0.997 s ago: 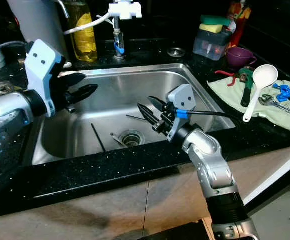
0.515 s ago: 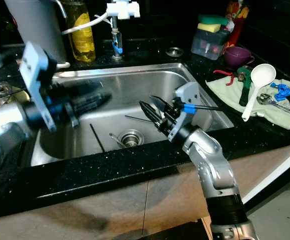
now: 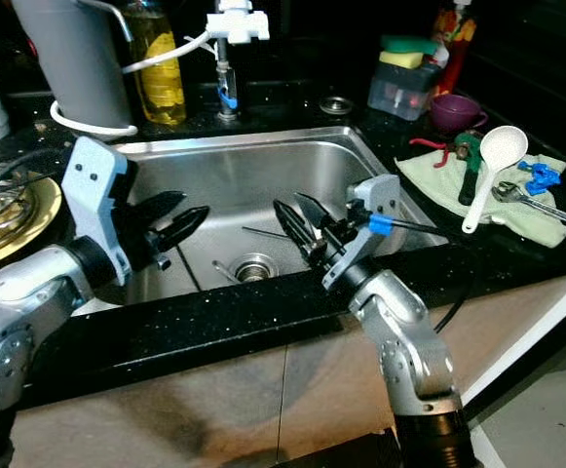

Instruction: Kitchen organization

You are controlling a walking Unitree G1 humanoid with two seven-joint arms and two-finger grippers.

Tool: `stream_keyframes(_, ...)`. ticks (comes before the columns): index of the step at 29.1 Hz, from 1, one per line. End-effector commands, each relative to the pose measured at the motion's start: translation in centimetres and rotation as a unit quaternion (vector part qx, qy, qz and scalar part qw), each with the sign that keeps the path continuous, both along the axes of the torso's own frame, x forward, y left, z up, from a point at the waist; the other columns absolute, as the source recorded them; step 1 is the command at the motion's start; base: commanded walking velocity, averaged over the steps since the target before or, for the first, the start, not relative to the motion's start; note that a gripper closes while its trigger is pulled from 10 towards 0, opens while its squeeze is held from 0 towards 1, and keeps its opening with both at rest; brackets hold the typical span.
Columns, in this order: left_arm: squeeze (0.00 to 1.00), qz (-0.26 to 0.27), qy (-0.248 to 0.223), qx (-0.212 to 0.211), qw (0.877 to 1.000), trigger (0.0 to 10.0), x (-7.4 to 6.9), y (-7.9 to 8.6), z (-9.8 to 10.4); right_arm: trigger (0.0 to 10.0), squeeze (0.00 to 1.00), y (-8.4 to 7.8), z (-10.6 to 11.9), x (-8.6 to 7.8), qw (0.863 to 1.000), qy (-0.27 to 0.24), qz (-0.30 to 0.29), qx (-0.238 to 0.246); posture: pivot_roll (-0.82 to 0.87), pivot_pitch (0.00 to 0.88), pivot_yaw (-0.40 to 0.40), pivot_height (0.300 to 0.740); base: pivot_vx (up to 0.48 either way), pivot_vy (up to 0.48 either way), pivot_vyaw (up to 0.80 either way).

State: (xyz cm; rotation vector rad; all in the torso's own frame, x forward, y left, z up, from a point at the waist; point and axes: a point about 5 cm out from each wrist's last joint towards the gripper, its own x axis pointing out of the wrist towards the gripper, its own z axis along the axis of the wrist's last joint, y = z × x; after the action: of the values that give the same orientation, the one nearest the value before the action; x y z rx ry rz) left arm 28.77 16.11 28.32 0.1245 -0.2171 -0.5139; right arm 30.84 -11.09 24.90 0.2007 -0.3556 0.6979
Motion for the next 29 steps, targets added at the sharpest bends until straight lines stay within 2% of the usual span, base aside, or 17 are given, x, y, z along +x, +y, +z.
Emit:
stream_keyframes(1, 0.00, 0.006, 0.002, 0.003, 1.000, 10.0, -0.08, 0.08, -0.23, 10.0, 0.00, 0.02, 0.09, -0.21, 1.000, 0.000, 0.000, 0.000, -0.05, 0.171, -0.043, 0.740, 0.000, 0.000, 0.00)
stream_keyframes(14, 0.00, 0.036, -0.002, 0.008, 0.999, 10.0, -0.02, -0.18, -0.79, 10.0, 0.00, 0.29, -0.34, -0.37, 1.000, 0.018, -0.015, -0.002, -0.05, 0.176, -0.044, 0.740, 0.000, 0.000, 0.00)
stream_keyframes(29, 0.00, 0.029, 0.000, -0.003, 1.000, 10.0, 0.13, -0.46, -0.82, 10.0, 0.00, 0.37, -0.46, -0.39, 0.999, 0.026, -0.019, -0.004, -0.05, 0.174, -0.040, 0.740, -0.017, 0.000, 0.00)
